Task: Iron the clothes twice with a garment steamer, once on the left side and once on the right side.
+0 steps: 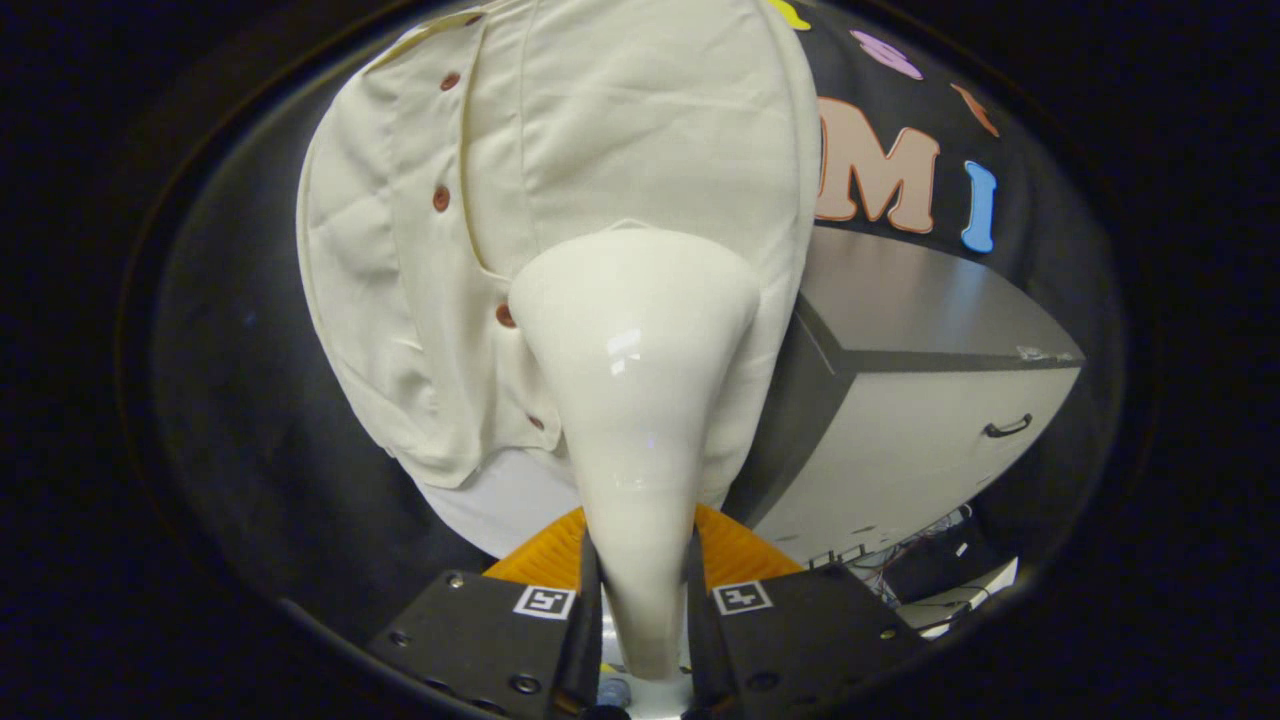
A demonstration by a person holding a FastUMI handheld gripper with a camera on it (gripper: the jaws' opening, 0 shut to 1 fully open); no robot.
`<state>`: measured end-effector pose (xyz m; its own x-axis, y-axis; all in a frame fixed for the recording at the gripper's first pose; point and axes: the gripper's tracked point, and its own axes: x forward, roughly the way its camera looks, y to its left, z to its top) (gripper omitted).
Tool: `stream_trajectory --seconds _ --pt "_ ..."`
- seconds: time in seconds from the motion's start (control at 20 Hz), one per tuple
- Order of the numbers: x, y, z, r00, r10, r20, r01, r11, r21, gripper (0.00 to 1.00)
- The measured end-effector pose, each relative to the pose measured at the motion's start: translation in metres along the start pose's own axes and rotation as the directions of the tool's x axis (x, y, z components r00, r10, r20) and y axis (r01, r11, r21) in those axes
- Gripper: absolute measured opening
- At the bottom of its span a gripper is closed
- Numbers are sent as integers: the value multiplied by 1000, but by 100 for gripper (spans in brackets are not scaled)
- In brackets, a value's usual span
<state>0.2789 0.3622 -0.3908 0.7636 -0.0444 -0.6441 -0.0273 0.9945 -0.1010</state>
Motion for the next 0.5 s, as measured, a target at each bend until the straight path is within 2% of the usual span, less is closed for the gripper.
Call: stream_trajectory --seconds 0.5 --pt "16 -9 -52 999 -11 -39 10 1000 -9 36"
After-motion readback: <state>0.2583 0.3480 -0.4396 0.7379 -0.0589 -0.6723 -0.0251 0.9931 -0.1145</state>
